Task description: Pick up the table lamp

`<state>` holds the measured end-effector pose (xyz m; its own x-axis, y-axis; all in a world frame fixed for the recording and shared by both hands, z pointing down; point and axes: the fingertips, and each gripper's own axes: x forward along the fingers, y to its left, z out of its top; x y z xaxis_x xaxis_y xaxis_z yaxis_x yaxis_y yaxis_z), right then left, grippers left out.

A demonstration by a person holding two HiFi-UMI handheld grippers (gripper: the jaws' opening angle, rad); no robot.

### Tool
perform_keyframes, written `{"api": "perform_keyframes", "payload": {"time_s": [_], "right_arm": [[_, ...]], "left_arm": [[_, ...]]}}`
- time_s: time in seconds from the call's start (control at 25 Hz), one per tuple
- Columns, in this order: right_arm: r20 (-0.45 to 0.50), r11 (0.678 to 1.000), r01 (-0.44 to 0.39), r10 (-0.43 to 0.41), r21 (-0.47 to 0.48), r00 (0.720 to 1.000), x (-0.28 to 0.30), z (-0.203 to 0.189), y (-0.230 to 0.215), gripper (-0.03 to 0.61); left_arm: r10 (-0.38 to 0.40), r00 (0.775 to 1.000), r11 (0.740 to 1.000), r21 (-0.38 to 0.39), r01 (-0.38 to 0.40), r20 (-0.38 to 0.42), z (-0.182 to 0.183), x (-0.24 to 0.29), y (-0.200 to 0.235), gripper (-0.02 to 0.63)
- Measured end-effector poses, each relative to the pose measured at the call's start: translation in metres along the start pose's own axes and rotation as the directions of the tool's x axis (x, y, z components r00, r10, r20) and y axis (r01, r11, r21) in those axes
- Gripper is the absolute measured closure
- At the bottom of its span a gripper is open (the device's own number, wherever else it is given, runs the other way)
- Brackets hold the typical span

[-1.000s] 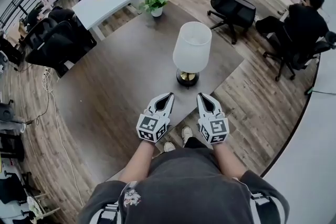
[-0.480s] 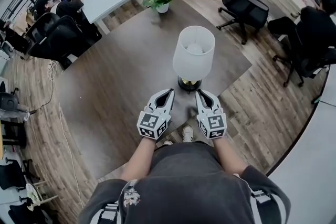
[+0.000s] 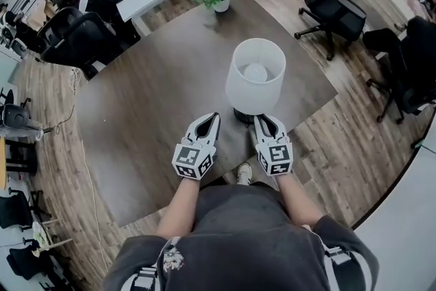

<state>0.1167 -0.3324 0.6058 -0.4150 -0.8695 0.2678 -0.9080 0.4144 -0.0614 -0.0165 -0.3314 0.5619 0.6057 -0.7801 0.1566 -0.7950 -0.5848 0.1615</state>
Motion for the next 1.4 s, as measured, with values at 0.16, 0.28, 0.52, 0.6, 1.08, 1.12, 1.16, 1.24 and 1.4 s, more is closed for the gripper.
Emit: {"api": "perform_keyframes", "payload": {"time_s": [0.16,0.28,0.52,0.6,1.08,1.12,1.16,1.24,1.4], "right_arm": [[-0.026,0.999,-0.011,0.010,-0.034,1.000,0.019,-0.007,-0.006,0.477],[-0.040,0.997,-0.016,0.013,-0.070,0.999,0.034,-0.011,-0.013,0.459],[-0.066,0.992,-0.050,0.043,-0.112,0.997,0.059,-0.021,-0.013,0.437],[-0.070,0.992,-0.050,0.042,-0.113,0.997,0.067,-0.023,-0.015,0.439],[-0.024,0.991,-0.072,0.070,-0.109,0.997,0.086,-0.024,-0.012,0.468],[-0.022,0.992,-0.068,0.066,-0.105,0.998,0.085,-0.025,-0.012,0.469],[-0.019,0.993,-0.065,0.064,-0.102,0.998,0.085,-0.025,-0.012,0.471],[-0.012,0.993,-0.064,0.063,-0.096,0.998,0.086,-0.023,-0.011,0.471],[-0.013,0.995,-0.053,0.052,-0.090,0.999,0.087,-0.024,-0.013,0.472]], "left_arm": [[0.036,0.999,0.999,-0.002,-0.036,0.001,0.000,0.008,0.012,0.606],[0.049,0.999,0.999,0.000,-0.049,-0.004,-0.002,0.013,0.019,0.606],[0.056,0.998,0.998,-0.017,-0.056,-0.019,-0.014,0.019,0.027,0.606],[0.057,0.998,0.998,-0.023,-0.058,-0.019,-0.015,0.023,0.031,0.606],[0.064,0.997,0.997,-0.040,-0.065,-0.031,-0.022,0.035,0.042,0.606],[0.063,0.997,0.997,-0.040,-0.065,-0.032,-0.023,0.035,0.042,0.606],[0.063,0.997,0.997,-0.040,-0.064,-0.033,-0.023,0.035,0.043,0.606],[0.063,0.997,0.997,-0.040,-0.064,-0.036,-0.024,0.035,0.044,0.606],[0.061,0.997,0.997,-0.045,-0.063,-0.041,-0.029,0.037,0.043,0.606]]}}
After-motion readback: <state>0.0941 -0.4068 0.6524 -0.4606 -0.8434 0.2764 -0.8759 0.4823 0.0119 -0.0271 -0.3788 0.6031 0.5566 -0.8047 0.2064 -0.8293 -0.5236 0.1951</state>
